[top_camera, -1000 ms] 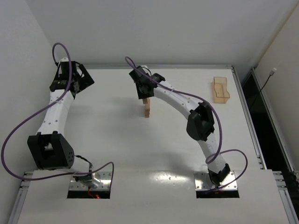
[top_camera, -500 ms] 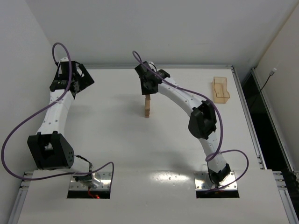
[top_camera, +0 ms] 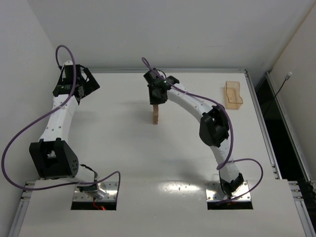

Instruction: Build the wood block tower

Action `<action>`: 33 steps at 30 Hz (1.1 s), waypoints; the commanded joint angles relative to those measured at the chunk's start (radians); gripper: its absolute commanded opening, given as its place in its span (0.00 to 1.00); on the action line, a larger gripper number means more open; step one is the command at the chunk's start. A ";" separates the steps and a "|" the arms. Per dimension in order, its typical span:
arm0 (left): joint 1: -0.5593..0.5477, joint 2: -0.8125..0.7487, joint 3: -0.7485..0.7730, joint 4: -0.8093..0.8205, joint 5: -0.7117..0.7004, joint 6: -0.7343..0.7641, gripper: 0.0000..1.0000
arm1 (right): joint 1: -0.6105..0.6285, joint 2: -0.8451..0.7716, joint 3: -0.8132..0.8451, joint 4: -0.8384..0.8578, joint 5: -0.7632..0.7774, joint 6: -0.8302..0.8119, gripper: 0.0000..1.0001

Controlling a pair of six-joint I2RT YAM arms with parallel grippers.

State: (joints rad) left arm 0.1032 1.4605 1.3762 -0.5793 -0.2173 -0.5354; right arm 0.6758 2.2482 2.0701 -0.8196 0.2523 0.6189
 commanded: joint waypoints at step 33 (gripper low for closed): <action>-0.011 0.011 0.012 0.033 0.019 0.000 0.99 | -0.005 -0.007 -0.044 0.027 -0.041 -0.007 0.00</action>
State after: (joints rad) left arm 0.1032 1.4746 1.3762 -0.5743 -0.2024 -0.5354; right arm 0.6758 2.2482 2.0365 -0.8131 0.2153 0.6212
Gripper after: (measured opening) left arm 0.992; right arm 0.238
